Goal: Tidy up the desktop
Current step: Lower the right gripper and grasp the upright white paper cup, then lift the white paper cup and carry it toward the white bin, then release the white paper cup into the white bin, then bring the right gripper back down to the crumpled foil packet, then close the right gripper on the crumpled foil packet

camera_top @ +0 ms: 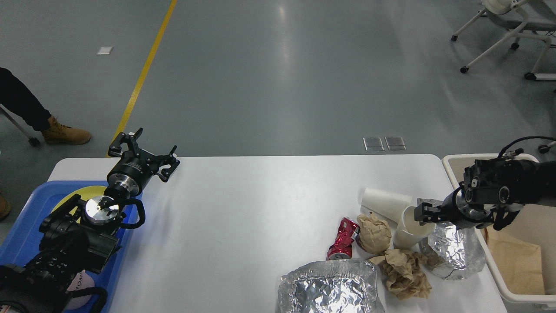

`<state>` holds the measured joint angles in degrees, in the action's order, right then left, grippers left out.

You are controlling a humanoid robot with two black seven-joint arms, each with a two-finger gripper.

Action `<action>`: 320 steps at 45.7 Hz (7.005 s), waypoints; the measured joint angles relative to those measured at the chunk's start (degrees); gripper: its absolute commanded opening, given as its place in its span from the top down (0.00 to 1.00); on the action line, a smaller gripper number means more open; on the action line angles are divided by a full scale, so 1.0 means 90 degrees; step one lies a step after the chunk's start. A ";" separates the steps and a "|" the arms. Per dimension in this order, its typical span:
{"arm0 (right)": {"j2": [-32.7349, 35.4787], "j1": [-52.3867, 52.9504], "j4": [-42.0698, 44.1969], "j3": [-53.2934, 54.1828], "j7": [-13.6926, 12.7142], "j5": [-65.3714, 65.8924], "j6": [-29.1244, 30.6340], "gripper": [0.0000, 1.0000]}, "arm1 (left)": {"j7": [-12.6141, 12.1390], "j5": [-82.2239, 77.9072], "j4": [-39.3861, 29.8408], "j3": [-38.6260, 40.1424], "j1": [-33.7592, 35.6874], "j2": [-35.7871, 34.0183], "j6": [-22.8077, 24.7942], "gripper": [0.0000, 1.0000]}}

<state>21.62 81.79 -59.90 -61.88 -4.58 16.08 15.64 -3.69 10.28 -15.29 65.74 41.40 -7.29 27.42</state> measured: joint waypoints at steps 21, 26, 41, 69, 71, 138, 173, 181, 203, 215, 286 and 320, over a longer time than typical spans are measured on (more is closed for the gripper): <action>-0.0301 -0.0256 0.0118 0.0556 -0.0024 -0.0032 0.0206 1.00 | 0.0000 0.0000 0.0000 0.0000 0.0000 0.0000 0.0000 0.04; -0.0310 -0.0193 0.0125 0.0595 -0.0023 -0.0033 0.0237 1.00 | 0.0000 0.0000 0.0000 0.0000 0.0000 0.0000 0.0000 0.04; 0.0099 0.0284 -0.0001 0.0532 -0.0019 -0.0013 0.0750 1.00 | 0.0000 0.0000 0.0000 0.0000 0.0000 0.0000 0.0000 0.04; 0.1531 0.5147 -0.0923 -0.0789 -0.0303 0.0239 0.4344 1.00 | 0.0000 0.0000 0.0000 0.0000 0.0000 0.0000 0.0000 0.04; 0.1509 0.5427 -0.0916 -0.0809 -0.0303 0.0239 0.4362 1.00 | 0.0000 0.0000 0.0000 0.0000 0.0000 0.0000 0.0000 0.04; 0.0795 -0.3177 0.4177 -0.0729 -0.0303 0.1049 0.0237 1.00 | 0.0000 0.0000 0.0000 0.0000 0.0000 0.0000 0.0001 0.04; 0.0233 -0.4268 0.4350 0.0298 -0.0294 0.1047 -0.0991 0.22 | 0.0000 0.0000 0.0000 0.0000 0.0000 0.0000 0.0000 0.04; 0.0580 -0.4312 0.4351 0.0418 -0.0294 0.1046 -0.1164 0.07 | 0.0000 0.0000 0.0000 0.0000 0.0000 0.0000 0.0000 0.04; 0.1802 -0.2483 0.2957 0.0541 -0.0283 0.1019 -0.0654 0.00 | 0.0000 0.0000 0.0000 0.0000 0.0000 -0.0001 0.0001 0.04; 0.1904 0.1485 0.1198 -0.0906 -0.0273 0.1017 0.1611 0.00 | 0.0000 0.0000 0.0000 0.0000 0.0000 -0.0001 0.0001 0.04; 0.0351 0.3325 -0.2383 -0.1186 -0.0293 0.0555 0.0830 0.00 | 0.0000 0.0000 0.0000 0.0000 0.0000 -0.0001 0.0001 0.04; 0.0001 -0.0412 -0.0014 0.0603 -0.0283 0.1465 0.0380 0.05 | 0.0000 0.0000 0.0000 0.0000 0.0000 0.0000 0.0001 0.04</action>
<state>21.63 78.08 -60.02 -56.45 -7.12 29.26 19.06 -3.69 10.28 -15.29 65.74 41.39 -7.29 27.42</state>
